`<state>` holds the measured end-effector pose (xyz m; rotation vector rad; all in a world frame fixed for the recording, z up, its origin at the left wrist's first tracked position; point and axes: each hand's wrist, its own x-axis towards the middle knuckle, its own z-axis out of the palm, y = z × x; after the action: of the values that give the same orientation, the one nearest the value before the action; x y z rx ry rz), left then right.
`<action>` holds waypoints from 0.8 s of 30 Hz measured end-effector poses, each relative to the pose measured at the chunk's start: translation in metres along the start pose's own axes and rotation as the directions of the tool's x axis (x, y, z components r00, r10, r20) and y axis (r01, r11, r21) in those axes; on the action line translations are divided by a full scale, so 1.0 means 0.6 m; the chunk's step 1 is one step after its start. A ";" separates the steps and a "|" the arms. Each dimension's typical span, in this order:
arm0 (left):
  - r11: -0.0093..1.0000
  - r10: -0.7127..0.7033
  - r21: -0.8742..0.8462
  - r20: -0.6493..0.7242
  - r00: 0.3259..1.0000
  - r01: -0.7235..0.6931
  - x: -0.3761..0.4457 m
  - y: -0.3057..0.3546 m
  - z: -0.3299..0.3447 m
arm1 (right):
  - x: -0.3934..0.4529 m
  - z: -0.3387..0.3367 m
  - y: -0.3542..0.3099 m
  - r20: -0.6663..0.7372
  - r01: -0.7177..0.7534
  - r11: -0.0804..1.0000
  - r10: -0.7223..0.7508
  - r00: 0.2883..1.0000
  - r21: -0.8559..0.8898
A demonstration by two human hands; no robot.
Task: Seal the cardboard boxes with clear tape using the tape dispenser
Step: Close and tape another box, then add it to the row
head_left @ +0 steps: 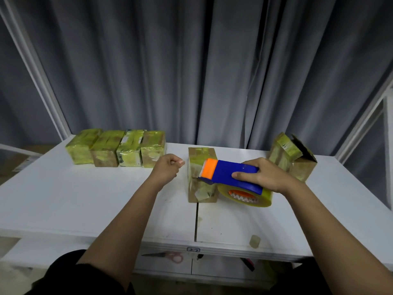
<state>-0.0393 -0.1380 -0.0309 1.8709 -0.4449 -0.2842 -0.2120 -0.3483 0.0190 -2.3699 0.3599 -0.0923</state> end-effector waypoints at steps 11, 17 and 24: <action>0.998 0.055 0.018 0.075 0.996 -0.056 0.031 0.022 0.006 | 0.009 -0.019 0.025 0.012 -0.009 0.999 0.008 1.000 0.033; 0.995 0.091 0.030 0.049 0.995 -0.093 0.030 0.025 -0.001 | 0.001 -0.017 0.036 -0.015 0.049 0.952 -0.047 0.999 0.302; 0.955 0.135 -0.278 0.109 0.985 -0.100 0.009 0.039 0.006 | 0.003 0.008 0.060 -0.107 0.080 0.885 -0.035 0.994 0.459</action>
<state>-0.0401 -0.1502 -0.0099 1.5572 -0.5725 -0.3663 -0.2179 -0.3707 -0.0089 -1.9030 0.2755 -0.2890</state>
